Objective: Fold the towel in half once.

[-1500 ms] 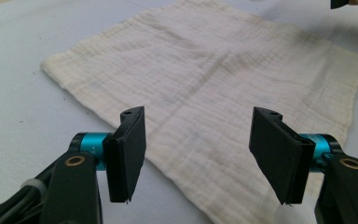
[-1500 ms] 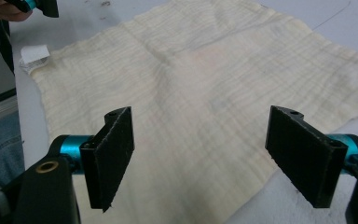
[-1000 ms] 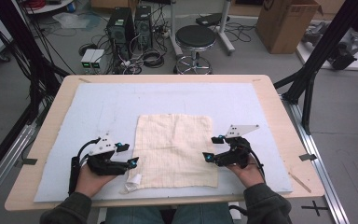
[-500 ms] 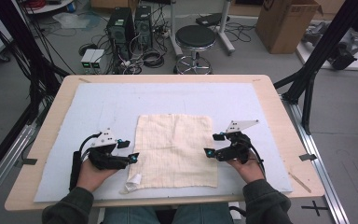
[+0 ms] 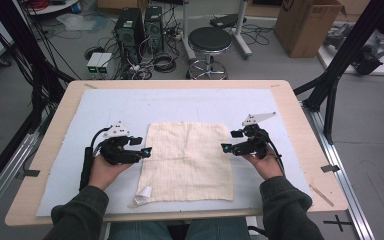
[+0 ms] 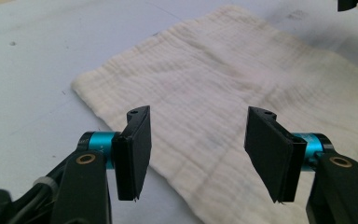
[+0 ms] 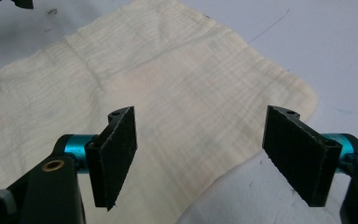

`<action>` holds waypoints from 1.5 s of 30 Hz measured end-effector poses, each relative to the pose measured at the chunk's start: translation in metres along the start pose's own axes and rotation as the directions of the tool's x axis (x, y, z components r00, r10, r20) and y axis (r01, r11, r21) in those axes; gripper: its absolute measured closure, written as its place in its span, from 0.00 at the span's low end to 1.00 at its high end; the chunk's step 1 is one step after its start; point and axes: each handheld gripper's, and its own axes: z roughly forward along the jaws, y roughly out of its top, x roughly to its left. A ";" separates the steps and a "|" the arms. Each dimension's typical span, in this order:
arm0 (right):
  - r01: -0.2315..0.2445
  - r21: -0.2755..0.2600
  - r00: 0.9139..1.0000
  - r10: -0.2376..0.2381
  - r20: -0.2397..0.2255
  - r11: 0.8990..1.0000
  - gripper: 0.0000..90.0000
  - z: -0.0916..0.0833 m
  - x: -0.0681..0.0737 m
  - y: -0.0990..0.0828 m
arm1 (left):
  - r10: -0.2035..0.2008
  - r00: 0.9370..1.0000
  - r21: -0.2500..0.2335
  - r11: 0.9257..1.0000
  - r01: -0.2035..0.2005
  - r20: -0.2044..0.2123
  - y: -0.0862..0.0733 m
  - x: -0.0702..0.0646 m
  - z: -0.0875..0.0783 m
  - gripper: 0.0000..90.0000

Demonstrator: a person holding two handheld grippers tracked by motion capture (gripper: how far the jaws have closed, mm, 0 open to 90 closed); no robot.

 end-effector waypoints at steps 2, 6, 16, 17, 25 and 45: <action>0.011 -0.008 1.000 -0.011 -0.001 1.000 0.28 -0.001 0.000 0.006 | -0.014 1.000 0.009 1.000 0.014 -0.006 0.006 0.007 0.001 0.47; 0.020 -0.017 1.000 -0.019 0.004 1.000 0.30 -0.003 -0.006 0.020 | -0.028 0.999 0.007 1.000 0.028 -0.026 0.019 0.016 0.004 0.47; -0.031 -0.009 0.998 0.031 0.059 0.999 0.41 0.013 -0.034 0.034 | -0.045 0.993 0.015 0.999 0.046 -0.105 0.041 0.037 0.025 0.50; -0.042 0.002 0.997 0.042 0.065 0.999 0.42 0.017 -0.037 0.033 | -0.052 0.992 0.013 0.998 0.053 -0.115 0.040 0.040 0.028 0.50; -0.077 0.038 0.993 0.073 0.091 0.996 0.52 0.041 -0.049 0.028 | -0.183 0.971 -0.007 0.983 0.184 -0.152 0.030 0.056 0.051 0.49; -0.130 0.138 0.980 0.107 0.166 0.982 0.70 0.069 -0.064 0.015 | -0.162 0.952 0.103 0.976 0.194 -0.259 0.014 0.059 0.090 0.77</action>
